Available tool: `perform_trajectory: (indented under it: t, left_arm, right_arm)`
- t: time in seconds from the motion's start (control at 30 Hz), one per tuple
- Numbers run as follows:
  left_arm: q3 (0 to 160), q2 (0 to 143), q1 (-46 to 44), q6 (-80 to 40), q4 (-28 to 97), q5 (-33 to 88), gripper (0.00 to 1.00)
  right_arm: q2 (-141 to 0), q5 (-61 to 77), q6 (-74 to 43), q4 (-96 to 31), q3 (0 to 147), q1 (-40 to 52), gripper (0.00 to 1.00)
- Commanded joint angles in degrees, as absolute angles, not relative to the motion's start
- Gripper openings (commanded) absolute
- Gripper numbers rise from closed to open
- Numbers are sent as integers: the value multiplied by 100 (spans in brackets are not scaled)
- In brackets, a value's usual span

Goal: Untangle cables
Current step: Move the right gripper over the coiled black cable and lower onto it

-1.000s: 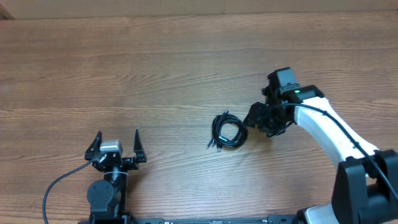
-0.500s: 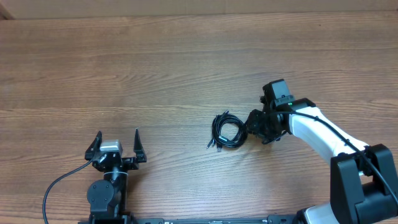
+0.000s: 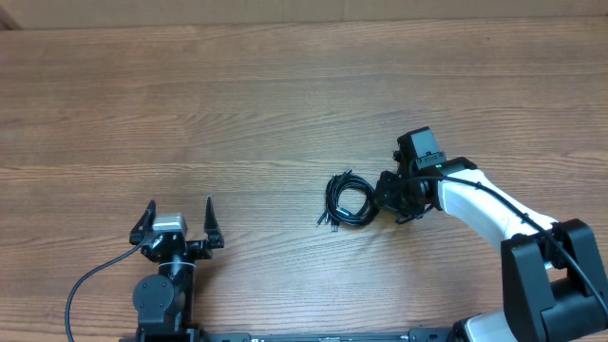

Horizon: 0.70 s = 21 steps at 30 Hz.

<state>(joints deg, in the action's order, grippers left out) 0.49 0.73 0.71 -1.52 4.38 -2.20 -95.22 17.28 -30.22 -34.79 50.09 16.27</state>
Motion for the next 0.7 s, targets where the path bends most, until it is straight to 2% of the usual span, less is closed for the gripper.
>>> perform_trajectory:
  t: [0.0,0.03,0.2,0.37,0.57,0.67]
  left_arm:
    - [27,25,34,-211,427,-207,100]
    - [27,25,34,-213,427,-204,100]
    - [27,25,34,-213,427,-204,100]
    - [27,25,34,-211,427,-207,100]
    - [27,25,34,-211,427,-207,99]
    - [27,25,34,-211,427,-204,100]
  right_arm:
    - [-9594,1741,-3037,-3468,4984,1651,8]
    - [-9594,1761,-3017,-3463,4984,1651,4]
    - [-9592,1820,-3020,-3454,4984,1649,4]
    - [-9411,2768,-3020,-3627,5210,1632,4]
    - [-8484,3793,-2773,-4521,5896,1636,4]
    - [-7935,3887,-2696,-4816,6104,1638,4]
